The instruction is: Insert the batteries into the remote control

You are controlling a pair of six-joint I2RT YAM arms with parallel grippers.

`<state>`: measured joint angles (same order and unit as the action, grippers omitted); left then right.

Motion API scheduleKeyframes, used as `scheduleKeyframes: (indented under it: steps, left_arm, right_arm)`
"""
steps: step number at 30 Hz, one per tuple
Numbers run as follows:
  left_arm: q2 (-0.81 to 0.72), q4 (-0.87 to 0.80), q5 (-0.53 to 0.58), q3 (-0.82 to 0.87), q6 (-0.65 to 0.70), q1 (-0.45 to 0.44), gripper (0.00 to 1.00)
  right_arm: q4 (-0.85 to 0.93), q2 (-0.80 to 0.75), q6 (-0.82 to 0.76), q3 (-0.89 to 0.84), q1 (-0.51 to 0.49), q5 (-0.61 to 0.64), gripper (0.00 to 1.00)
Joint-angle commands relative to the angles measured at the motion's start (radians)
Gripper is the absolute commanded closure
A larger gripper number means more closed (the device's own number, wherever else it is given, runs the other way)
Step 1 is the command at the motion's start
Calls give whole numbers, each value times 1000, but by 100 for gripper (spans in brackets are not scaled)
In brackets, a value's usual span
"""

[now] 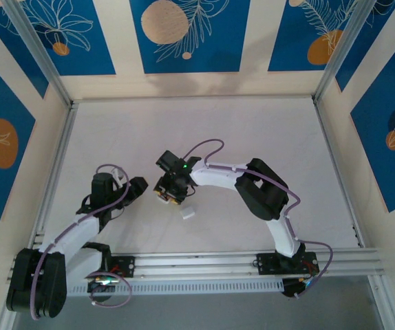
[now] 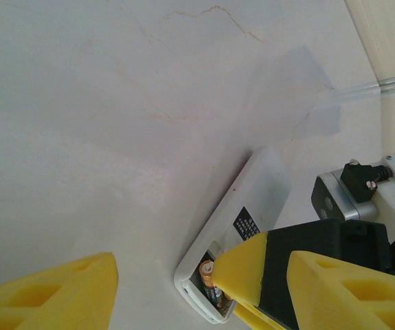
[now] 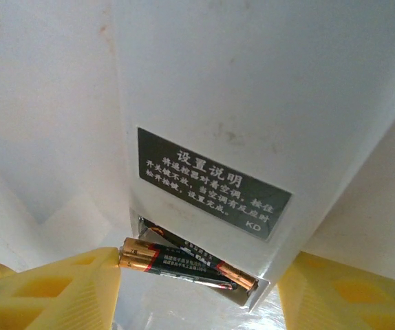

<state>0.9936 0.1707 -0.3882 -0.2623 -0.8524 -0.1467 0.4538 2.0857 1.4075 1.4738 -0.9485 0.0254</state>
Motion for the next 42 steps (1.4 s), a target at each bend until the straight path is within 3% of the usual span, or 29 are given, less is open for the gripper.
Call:
scheduleKeyframes:
  steps: [1, 27, 42]
  left_arm:
    - [-7, -2, 3, 11, 33, 14, 34]
    - [-16, -5, 2, 13, 33, 17, 33]
    - [-17, -3, 4, 17, 31, 21, 33]
  right_arm:
    - [17, 22, -1, 11, 2, -12, 40]
    - [220, 120, -105, 124, -3, -23, 42]
    - [225, 101, -123, 106, -2, -18, 44]
